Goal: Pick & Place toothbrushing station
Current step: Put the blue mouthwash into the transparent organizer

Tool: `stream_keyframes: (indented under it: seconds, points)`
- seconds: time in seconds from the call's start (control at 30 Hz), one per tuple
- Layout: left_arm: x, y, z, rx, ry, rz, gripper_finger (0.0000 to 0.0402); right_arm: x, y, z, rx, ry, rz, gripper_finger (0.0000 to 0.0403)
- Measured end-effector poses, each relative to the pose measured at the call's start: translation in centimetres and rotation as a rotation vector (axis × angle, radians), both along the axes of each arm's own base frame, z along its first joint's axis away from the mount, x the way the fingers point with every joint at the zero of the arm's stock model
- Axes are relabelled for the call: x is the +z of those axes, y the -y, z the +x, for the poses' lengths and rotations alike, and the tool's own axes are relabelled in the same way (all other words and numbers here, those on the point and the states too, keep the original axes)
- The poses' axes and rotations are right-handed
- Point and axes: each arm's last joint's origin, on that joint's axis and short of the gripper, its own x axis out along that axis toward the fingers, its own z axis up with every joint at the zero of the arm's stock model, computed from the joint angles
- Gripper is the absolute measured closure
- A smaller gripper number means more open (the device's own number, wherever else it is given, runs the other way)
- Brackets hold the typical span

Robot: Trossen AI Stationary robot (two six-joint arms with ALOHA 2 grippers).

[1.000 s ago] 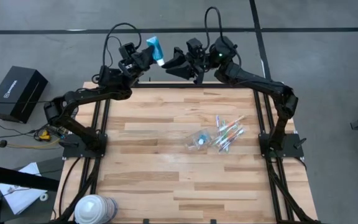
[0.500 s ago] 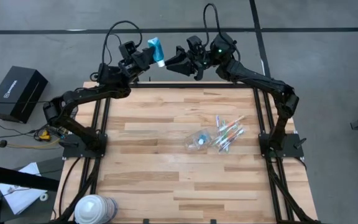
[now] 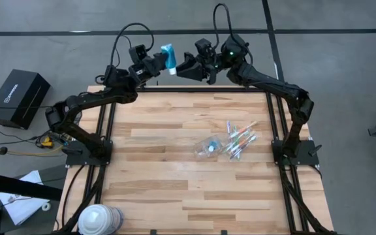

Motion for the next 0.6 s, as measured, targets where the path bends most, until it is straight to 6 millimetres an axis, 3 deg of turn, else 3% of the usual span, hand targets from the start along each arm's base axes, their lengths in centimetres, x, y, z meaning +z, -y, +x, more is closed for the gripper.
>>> stream_keyframes:
  seconds: [0.4, 0.6]
  points:
    - [-0.05, 0.16, 0.12, -0.027, -0.023, 0.023, 0.0340, 0.27, 0.19, -0.41, 0.091, -0.049, 0.090, 0.0250]
    - [-0.11, 0.09, 0.18, -0.028, -0.034, 0.014, 0.0340, 0.13, 0.88, -0.73, 0.075, -0.030, 0.022, 0.0257]
